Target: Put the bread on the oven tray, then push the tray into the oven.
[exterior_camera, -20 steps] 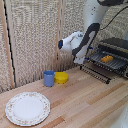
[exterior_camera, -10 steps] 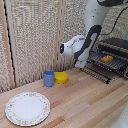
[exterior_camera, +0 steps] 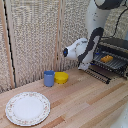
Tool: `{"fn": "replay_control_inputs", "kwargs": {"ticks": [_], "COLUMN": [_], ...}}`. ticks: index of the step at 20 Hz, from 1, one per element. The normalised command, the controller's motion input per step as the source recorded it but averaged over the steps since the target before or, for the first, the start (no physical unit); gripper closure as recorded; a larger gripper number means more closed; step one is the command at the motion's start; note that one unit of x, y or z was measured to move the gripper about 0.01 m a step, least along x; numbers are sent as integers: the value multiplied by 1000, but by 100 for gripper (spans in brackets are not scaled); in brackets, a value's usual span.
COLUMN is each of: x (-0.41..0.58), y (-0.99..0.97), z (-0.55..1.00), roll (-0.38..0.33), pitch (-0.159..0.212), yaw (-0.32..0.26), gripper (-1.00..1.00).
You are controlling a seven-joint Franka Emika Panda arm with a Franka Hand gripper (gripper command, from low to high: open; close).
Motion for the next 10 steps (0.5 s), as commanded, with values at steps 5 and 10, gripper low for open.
{"fn": "replay_control_inputs", "kwargs": {"ticks": [5,10], "x": [-6,8], "y": [-401,-362], "z": [-19,122], "roll": [0,27], "pitch": [10,-1], "yaw": [130,61], "gripper": [-100,100]}}
